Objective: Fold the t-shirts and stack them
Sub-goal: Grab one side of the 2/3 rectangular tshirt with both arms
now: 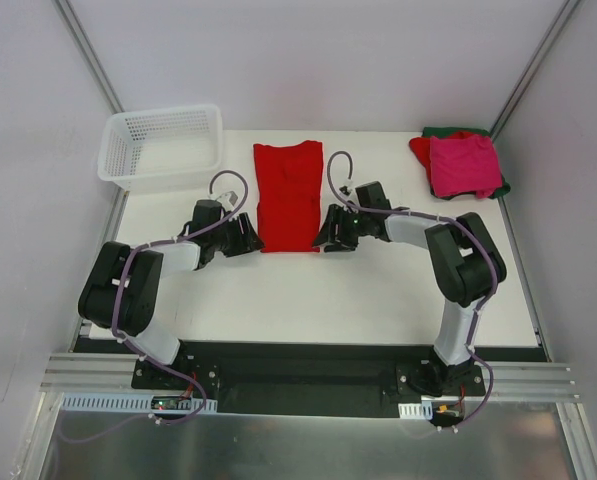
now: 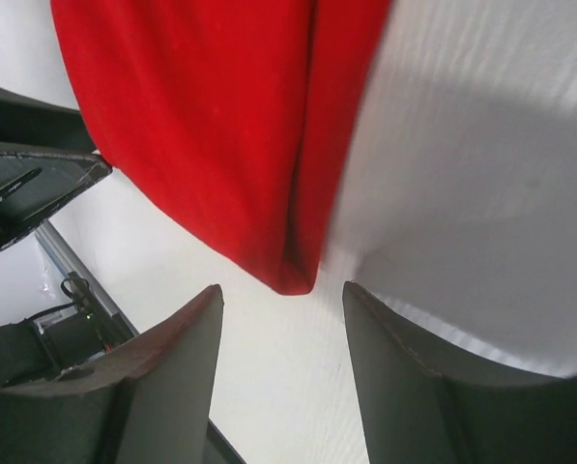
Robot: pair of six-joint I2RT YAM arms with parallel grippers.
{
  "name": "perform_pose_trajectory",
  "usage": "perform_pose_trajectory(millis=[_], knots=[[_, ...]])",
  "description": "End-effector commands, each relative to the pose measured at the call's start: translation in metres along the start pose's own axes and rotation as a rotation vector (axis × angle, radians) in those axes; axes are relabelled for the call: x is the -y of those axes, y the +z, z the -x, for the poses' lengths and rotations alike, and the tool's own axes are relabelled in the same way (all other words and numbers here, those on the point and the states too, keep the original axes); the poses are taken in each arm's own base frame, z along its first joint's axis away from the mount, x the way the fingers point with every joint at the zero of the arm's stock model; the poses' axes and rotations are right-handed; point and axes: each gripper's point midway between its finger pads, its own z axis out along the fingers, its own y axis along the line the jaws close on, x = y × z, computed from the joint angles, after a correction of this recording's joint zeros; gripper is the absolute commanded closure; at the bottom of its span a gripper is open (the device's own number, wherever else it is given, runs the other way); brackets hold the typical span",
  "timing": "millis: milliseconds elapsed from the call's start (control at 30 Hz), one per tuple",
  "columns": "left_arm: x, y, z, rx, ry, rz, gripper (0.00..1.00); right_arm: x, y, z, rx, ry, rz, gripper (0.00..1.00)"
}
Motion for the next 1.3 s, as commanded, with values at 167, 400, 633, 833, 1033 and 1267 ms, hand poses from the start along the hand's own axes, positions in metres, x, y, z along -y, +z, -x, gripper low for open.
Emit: perform_pose_trajectory(millis=[167, 400, 633, 833, 1033, 1267], knots=[[0.014, 0.003, 0.009, 0.014, -0.011, -0.083, 0.5, 0.009, -0.004, 0.019, 0.035, -0.035, -0.035, 0.44], [0.018, 0.009, 0.012, 0.009, -0.031, -0.113, 0.5, 0.012, 0.002, 0.02, 0.025, -0.024, -0.033, 0.44], [0.021, 0.014, 0.014, 0.007, -0.035, -0.133, 0.5, 0.013, 0.008, 0.021, 0.011, 0.001, -0.025, 0.44], [0.02, 0.016, 0.013, 0.008, -0.038, -0.135, 0.5, 0.011, 0.013, 0.019, 0.0, 0.006, -0.015, 0.44], [0.02, 0.016, 0.013, 0.007, -0.035, -0.139, 0.5, 0.007, 0.022, 0.008, -0.033, 0.015, -0.002, 0.43], [0.021, 0.016, 0.013, 0.009, -0.035, -0.143, 0.5, 0.005, 0.03, -0.002, -0.053, 0.016, 0.001, 0.43]])
